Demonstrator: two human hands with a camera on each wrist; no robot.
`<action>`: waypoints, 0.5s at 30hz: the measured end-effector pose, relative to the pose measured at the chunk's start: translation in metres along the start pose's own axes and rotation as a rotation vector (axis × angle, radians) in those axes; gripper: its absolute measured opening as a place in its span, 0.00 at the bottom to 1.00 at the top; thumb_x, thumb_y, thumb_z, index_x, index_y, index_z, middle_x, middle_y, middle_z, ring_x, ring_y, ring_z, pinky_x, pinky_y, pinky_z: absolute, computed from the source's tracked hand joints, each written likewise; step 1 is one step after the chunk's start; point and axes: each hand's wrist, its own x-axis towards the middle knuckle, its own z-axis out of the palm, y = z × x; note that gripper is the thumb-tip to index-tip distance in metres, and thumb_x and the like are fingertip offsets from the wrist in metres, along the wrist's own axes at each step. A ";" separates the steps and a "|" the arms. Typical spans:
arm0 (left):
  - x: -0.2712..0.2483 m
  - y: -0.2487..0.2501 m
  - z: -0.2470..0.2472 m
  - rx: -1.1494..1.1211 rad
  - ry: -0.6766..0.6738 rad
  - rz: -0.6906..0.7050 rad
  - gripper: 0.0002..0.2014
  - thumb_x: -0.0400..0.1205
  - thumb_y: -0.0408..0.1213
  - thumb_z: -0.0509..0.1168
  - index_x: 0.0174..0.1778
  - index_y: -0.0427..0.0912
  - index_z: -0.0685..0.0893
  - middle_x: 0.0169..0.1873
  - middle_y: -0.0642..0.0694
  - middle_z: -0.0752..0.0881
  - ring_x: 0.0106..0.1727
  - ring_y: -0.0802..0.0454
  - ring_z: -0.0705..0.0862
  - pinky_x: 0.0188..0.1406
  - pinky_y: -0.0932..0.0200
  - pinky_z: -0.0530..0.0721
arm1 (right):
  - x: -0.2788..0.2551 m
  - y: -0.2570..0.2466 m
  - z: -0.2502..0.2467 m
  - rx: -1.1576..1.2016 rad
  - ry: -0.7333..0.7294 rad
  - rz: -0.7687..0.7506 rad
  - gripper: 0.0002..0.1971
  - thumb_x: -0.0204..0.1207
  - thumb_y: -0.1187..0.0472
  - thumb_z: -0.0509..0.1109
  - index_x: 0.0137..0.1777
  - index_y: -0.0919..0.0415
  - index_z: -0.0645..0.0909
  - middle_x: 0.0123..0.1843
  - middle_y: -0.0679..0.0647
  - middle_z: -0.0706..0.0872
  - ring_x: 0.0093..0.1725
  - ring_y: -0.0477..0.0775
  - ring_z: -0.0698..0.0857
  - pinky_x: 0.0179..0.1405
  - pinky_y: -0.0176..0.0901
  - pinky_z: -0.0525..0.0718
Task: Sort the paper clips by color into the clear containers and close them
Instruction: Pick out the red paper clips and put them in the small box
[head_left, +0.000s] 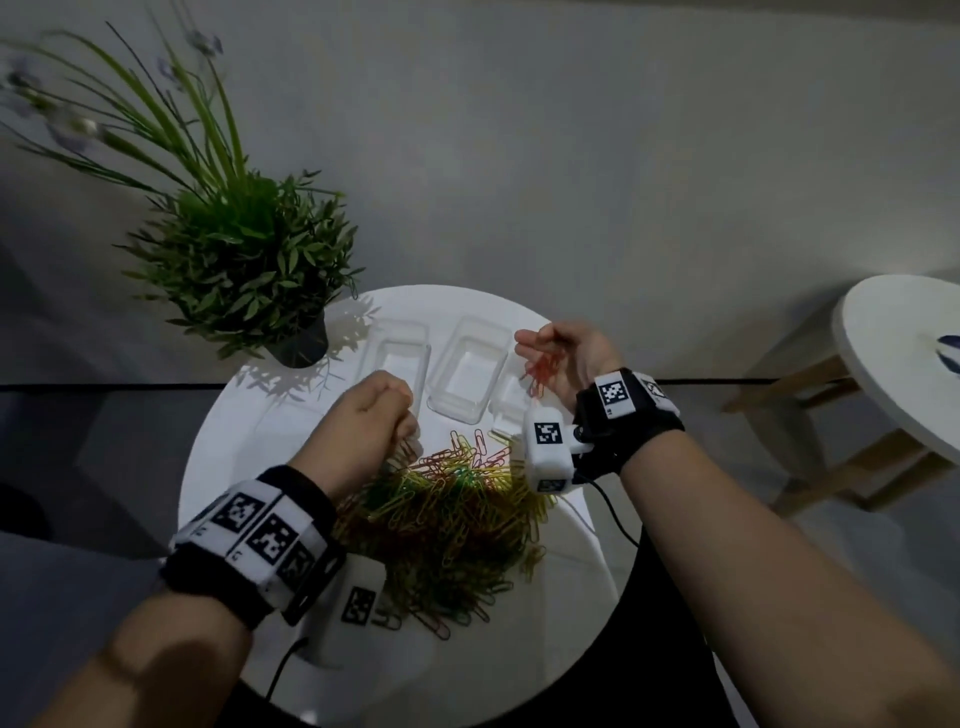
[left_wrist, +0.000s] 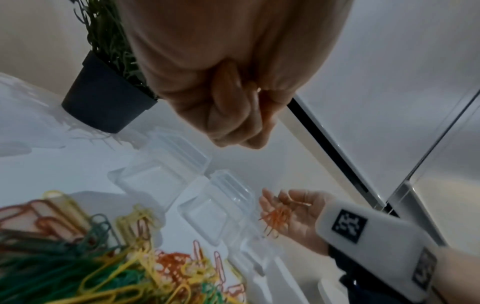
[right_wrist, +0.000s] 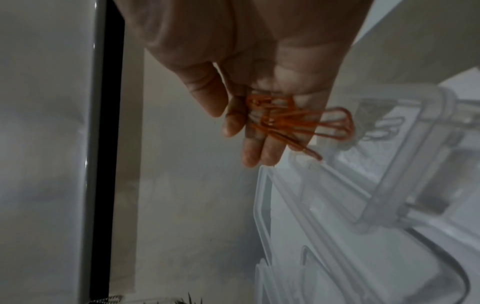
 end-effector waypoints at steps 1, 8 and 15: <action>0.000 0.003 -0.002 -0.034 0.000 -0.004 0.08 0.87 0.27 0.49 0.42 0.37 0.69 0.26 0.43 0.67 0.14 0.62 0.67 0.12 0.74 0.66 | 0.000 0.001 0.000 -0.023 0.002 -0.008 0.16 0.82 0.66 0.53 0.31 0.62 0.70 0.32 0.59 0.89 0.38 0.56 0.85 0.36 0.41 0.75; 0.014 0.021 -0.015 -0.010 0.029 -0.016 0.12 0.85 0.32 0.52 0.35 0.45 0.69 0.25 0.49 0.70 0.16 0.60 0.62 0.16 0.70 0.55 | -0.006 0.002 -0.012 -0.021 -0.003 0.006 0.10 0.80 0.66 0.58 0.37 0.61 0.75 0.51 0.61 0.87 0.47 0.56 0.87 0.44 0.41 0.80; 0.022 0.094 -0.042 0.083 -0.032 0.067 0.14 0.85 0.35 0.52 0.32 0.47 0.68 0.22 0.51 0.70 0.18 0.57 0.60 0.19 0.69 0.55 | -0.025 -0.007 -0.012 -0.113 0.007 0.026 0.11 0.82 0.64 0.57 0.42 0.60 0.79 0.56 0.58 0.85 0.56 0.56 0.83 0.46 0.39 0.78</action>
